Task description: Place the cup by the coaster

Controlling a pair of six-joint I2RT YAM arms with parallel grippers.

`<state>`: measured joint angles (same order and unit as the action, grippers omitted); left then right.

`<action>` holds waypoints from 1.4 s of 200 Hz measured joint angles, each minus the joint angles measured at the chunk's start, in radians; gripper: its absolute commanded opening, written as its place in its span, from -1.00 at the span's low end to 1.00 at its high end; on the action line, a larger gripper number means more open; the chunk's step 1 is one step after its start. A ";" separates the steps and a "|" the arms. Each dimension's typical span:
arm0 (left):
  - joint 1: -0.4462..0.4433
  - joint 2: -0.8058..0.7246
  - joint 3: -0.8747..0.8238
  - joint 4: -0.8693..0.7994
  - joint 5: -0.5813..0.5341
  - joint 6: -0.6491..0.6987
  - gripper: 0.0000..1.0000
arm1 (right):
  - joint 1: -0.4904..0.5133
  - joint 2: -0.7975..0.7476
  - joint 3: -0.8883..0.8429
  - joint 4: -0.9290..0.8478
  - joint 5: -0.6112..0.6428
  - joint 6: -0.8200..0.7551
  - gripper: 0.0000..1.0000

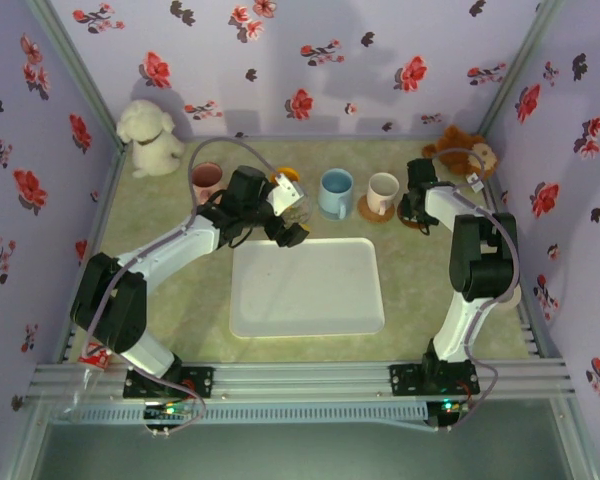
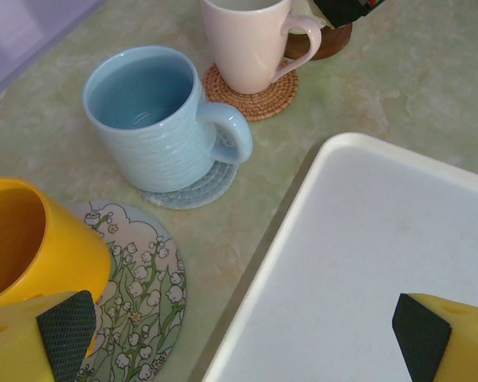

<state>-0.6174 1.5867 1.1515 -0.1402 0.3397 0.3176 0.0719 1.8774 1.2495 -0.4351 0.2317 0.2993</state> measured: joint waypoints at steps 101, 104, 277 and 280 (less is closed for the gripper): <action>0.000 0.000 0.000 0.000 0.000 0.000 0.99 | -0.002 -0.004 0.000 -0.006 -0.015 0.000 -0.67; 0.000 0.000 0.000 0.000 0.000 0.000 0.99 | -0.002 -0.004 0.000 -0.007 -0.016 0.000 -0.67; 0.000 0.004 0.000 0.001 0.000 0.000 0.99 | -0.002 -0.011 0.008 -0.048 -0.026 -0.003 -0.15; 0.000 0.005 0.000 0.001 0.000 0.000 0.99 | -0.002 -0.011 0.008 -0.050 -0.026 -0.003 -0.14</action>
<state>-0.6174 1.5913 1.1515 -0.1390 0.3397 0.3172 0.0700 1.8660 1.2572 -0.4850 0.2062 0.2966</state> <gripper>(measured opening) 0.993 0.417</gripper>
